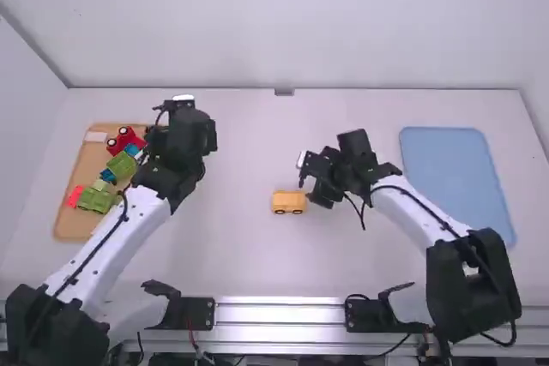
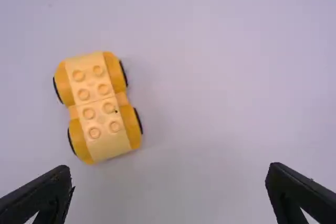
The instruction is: Assemble lego blocks to make yellow taxi
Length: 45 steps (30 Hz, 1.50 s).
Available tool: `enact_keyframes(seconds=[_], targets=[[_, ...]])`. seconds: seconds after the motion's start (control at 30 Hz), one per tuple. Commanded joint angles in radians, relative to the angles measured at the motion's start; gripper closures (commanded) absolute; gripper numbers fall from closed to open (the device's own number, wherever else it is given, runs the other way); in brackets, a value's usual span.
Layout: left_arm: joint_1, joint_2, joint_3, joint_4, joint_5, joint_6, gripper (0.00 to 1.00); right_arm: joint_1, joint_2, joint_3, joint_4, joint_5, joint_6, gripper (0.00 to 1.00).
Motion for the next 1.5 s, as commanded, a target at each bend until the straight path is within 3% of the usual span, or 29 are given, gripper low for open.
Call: enact_keyframes(seconds=[0.0,0.2,0.37,0.53,0.6,0.7,0.8,1.13,1.3,1.47], targets=[[0.085,-0.013,0.031,-0.018,-0.028,-0.056,0.01,0.018,-0.027,0.014,0.002,0.023,-0.001,0.01],[0.385,-0.010,0.144,-0.122,0.351,-0.114,0.01,0.057,-0.030,0.014,0.016,0.027,0.010,0.01],[0.566,0.033,0.293,-0.394,0.389,-0.261,0.01,0.066,-0.030,0.015,0.035,0.026,0.001,0.01],[0.648,0.110,0.439,-0.646,0.370,-0.286,0.01,0.067,-0.030,0.014,0.058,0.027,0.002,0.01],[0.660,0.124,0.468,-0.678,0.409,-0.286,0.01,0.066,-0.030,0.014,0.058,0.027,0.002,0.02],[0.652,0.124,0.515,-0.686,0.612,-0.251,0.01,0.067,-0.030,0.014,0.057,0.027,0.002,0.01],[0.652,0.125,0.515,-0.639,0.652,-0.268,0.01,0.067,-0.030,0.014,0.058,0.027,0.003,0.02],[0.652,0.257,0.547,-0.600,0.660,-0.388,0.01,0.066,-0.030,0.014,0.076,0.022,0.002,0.02],[0.652,0.455,0.662,-0.688,0.617,-0.428,0.00,0.067,-0.030,0.015,0.085,0.019,0.016,0.01],[0.678,0.546,0.684,-0.773,0.527,-0.488,0.00,0.067,-0.030,0.014,0.081,0.019,0.029,0.01]])
